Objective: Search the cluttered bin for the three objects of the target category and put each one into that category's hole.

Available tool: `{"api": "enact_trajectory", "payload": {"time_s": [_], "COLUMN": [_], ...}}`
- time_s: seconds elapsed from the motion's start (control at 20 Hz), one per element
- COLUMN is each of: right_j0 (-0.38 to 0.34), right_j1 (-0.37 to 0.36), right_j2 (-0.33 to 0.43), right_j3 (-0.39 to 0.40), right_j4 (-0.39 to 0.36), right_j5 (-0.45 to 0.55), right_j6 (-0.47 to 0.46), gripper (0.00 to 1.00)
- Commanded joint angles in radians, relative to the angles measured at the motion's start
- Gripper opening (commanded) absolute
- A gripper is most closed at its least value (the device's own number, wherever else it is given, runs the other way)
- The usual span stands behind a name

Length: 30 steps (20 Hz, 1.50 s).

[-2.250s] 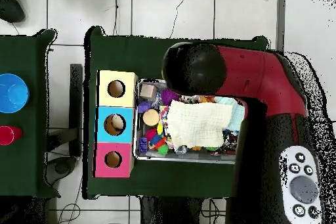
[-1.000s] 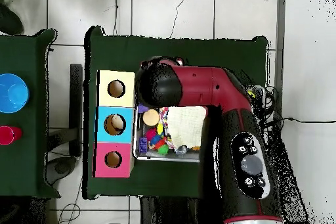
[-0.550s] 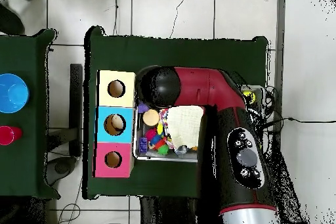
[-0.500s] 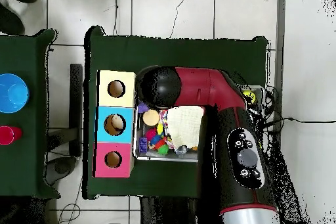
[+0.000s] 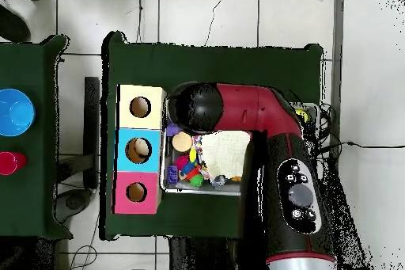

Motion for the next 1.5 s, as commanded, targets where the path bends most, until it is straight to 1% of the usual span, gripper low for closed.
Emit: {"api": "enact_trajectory", "payload": {"time_s": [0.05,0.1,0.3,0.4,0.55,0.7,0.9,1.05,1.2,1.35,1.5], "right_j0": [0.011,0.013,0.013,0.010,-0.004,0.003,0.002,-0.011,-0.034,-0.044,-0.063], "right_j1": [0.018,0.013,0.003,0.004,0.011,-0.011,-0.024,-0.023,-0.003,0.004,0.028], "right_j2": [-0.036,-0.040,-0.053,-0.056,-0.037,-0.046,-0.045,-0.028,0.006,0.018,0.038], "right_j3": [-0.029,-0.049,-0.104,-0.115,-0.097,-0.063,-0.060,-0.042,-0.030,-0.017,-0.003], "right_j4": [0.017,0.009,-0.041,-0.050,-0.038,-0.041,-0.055,-0.056,-0.033,-0.023,-0.015], "right_j5": [0.138,0.157,0.128,0.107,0.024,-0.061,-0.120,-0.189,-0.202,-0.213,-0.215], "right_j6": [0.159,0.146,0.084,0.068,0.058,0.090,0.083,0.068,0.036,0.023,0.002], "gripper": [1.00,1.00,1.00,1.00,1.00,1.00,1.00,1.00,1.00,1.00,1.00]}}
